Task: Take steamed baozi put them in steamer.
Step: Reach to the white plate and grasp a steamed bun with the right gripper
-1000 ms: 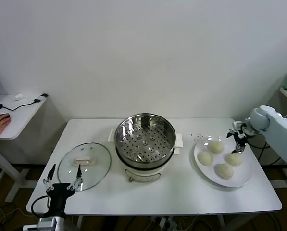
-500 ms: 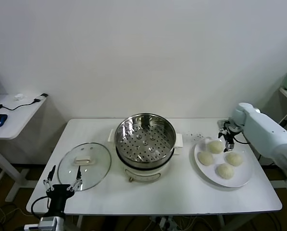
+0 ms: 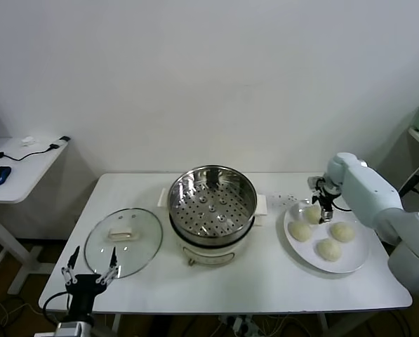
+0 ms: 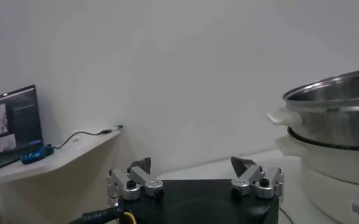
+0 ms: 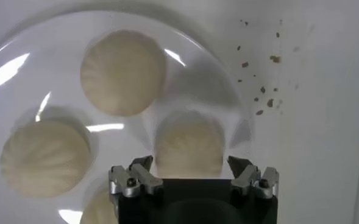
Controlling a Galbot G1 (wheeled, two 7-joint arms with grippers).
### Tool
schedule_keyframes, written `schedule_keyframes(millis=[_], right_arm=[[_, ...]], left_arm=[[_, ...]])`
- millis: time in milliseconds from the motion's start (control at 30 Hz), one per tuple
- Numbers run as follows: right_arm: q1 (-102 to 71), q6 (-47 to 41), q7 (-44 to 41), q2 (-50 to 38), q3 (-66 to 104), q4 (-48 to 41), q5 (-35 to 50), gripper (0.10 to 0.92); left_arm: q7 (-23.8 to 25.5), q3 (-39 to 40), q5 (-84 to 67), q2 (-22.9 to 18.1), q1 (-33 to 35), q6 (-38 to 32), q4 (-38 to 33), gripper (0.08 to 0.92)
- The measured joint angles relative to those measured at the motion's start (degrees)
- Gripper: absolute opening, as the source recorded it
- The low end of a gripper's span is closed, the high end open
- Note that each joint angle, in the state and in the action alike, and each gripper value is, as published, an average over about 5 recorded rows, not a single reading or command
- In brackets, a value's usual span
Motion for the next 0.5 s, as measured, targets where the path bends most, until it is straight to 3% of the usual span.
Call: schedule_keyframes(millis=[367,500], right_arm=[[0.3,0.2,0.0,1.4,1.4,-2.3,-1.3,0.624],[0.3,0.3,-0.2,1.3,1.8,-2.2,-1.2,0.594]], left_arm=[[0.0,0.1,0.2,0.1,0.0,-0.2,0.2,0.823],[0.0,0.1,0.2,0.1,0.0,-0.2,0.2,0.823]])
